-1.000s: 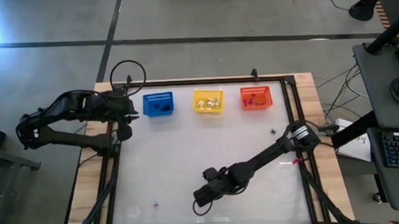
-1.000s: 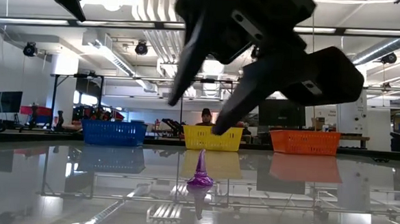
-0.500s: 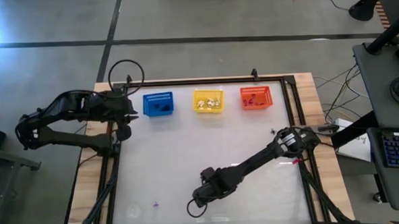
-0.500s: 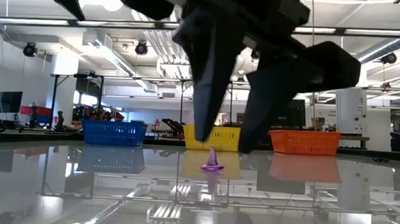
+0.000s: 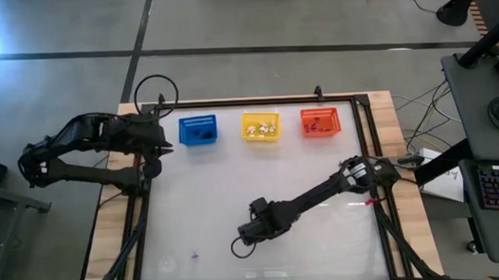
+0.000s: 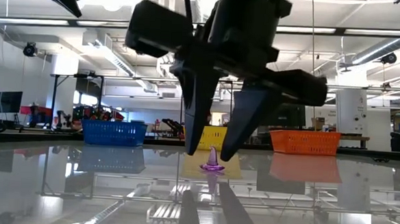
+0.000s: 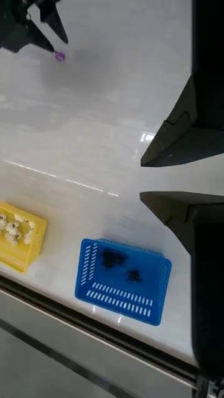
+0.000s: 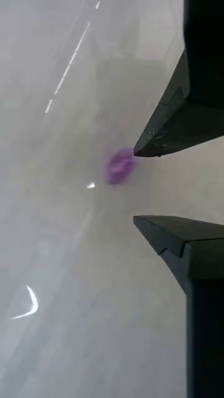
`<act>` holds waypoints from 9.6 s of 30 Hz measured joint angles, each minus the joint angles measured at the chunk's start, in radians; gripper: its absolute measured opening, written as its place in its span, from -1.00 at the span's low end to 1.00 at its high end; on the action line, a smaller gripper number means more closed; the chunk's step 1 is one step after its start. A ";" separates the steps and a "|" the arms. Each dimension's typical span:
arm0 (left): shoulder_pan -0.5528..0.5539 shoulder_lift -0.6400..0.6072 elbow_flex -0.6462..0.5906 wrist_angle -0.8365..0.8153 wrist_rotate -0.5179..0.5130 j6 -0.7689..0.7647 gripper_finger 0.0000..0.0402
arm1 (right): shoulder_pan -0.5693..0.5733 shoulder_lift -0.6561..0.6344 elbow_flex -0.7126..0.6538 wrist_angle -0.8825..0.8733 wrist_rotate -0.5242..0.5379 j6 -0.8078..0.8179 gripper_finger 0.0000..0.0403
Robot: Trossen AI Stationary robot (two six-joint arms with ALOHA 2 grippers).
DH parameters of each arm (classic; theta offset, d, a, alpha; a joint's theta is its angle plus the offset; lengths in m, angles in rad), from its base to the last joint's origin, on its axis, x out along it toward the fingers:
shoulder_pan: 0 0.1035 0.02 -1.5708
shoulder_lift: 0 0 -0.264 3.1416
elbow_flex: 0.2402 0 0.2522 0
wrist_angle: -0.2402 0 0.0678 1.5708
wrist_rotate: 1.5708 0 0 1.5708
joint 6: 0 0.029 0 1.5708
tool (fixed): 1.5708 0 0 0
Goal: Sort Halloween decoration
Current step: Put the purple hat toy into the orange bin
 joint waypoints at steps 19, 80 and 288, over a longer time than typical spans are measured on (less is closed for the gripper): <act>0.000 -0.023 0.000 -0.006 0.001 -0.021 -0.72 | -0.037 0.000 -0.021 0.000 -0.030 -0.066 -0.46; 0.000 -0.025 0.000 -0.016 -0.001 -0.021 -0.72 | -0.520 -0.433 -0.258 -0.438 0.155 -0.690 -0.96; -0.973 0.762 -0.329 0.819 -0.011 -0.771 -1.00 | -0.313 -0.706 -0.521 0.006 -0.153 -0.594 -0.54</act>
